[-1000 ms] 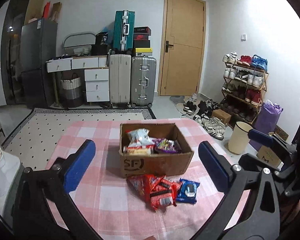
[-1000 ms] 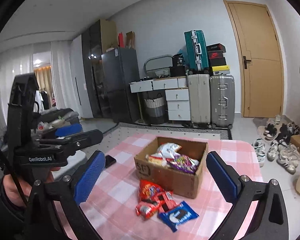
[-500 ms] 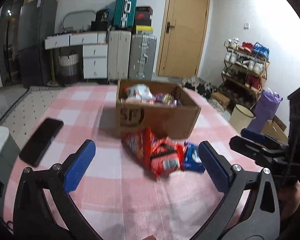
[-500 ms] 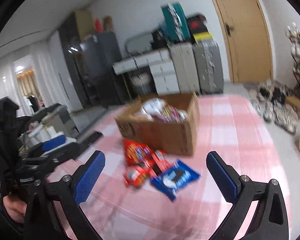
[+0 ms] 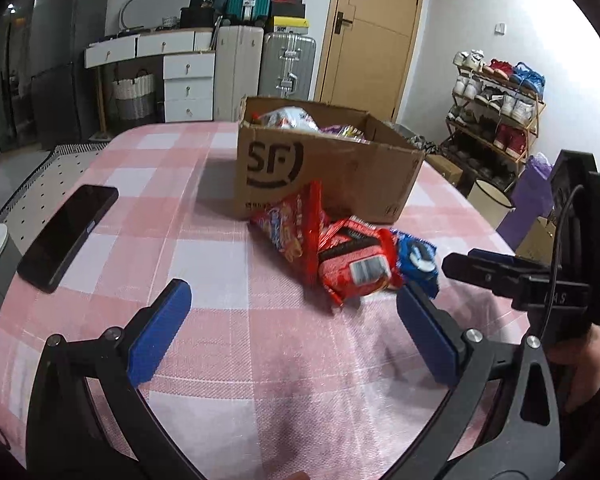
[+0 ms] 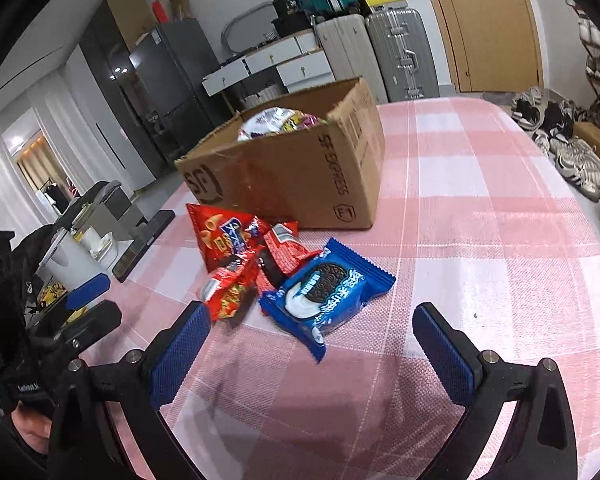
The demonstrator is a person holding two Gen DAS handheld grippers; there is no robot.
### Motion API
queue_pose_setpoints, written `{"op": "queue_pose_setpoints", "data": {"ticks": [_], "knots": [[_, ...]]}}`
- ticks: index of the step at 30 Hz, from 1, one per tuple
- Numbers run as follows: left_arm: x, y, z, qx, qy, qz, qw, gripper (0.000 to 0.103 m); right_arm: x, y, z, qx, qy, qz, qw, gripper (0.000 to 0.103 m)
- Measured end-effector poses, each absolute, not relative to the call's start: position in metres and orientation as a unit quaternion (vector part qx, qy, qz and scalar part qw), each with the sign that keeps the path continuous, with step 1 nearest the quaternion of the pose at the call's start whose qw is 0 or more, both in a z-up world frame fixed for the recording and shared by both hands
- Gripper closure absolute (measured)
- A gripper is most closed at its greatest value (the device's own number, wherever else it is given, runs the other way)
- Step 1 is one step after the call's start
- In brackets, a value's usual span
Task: Organize snacks
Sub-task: 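Grasp the blue Oreo pack with the right gripper, then grasp the red wafer pack with the left gripper while the right holds the Oreo pack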
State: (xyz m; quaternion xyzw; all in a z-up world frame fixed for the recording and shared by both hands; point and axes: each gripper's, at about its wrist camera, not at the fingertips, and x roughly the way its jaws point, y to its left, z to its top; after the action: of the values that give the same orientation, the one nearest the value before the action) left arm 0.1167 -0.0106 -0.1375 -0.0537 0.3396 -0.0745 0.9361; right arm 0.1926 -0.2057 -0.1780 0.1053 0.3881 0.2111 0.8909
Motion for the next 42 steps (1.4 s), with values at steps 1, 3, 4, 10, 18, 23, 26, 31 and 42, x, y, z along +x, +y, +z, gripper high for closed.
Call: {"op": "queue_pose_setpoints", "data": {"ticks": [1,3,4,10,18,23,26,31,42], "knots": [[0.120,-0.010,-0.143,-0.056,0.344,-0.073,0.934,0.000,0.195,-0.205,-0.180,0.105,0.391,0.210,0.890,0.000],[0.120,-0.008,-0.144,-0.058,0.348,-0.072,0.933,0.000,0.202,-0.203,-0.184,0.096,0.402,0.201,0.888,0.000],[0.122,-0.007,-0.146,-0.059,0.350,-0.071,0.932,0.000,0.204,-0.202,-0.185,0.091,0.407,0.195,0.888,0.000],[0.130,-0.004,-0.158,-0.062,0.362,-0.067,0.928,0.000,0.216,-0.195,-0.192,0.072,0.422,0.194,0.883,0.001],[0.136,0.000,-0.165,-0.070,0.365,-0.065,0.926,0.000,0.233,-0.186,-0.199,0.055,0.434,0.192,0.878,0.015],[0.139,0.005,-0.169,-0.080,0.366,-0.064,0.925,0.000,0.235,-0.182,-0.199,0.047,0.434,0.187,0.880,0.018],[0.140,0.007,-0.170,-0.085,0.366,-0.066,0.924,0.000,0.236,-0.179,-0.199,0.040,0.437,0.182,0.880,0.020],[0.139,0.008,-0.170,-0.087,0.366,-0.065,0.924,0.000,0.236,-0.176,-0.199,0.033,0.438,0.185,0.879,0.033],[0.128,0.008,-0.163,-0.091,0.364,-0.065,0.925,0.000,0.225,-0.180,-0.198,0.027,0.432,0.202,0.879,0.058]]}}
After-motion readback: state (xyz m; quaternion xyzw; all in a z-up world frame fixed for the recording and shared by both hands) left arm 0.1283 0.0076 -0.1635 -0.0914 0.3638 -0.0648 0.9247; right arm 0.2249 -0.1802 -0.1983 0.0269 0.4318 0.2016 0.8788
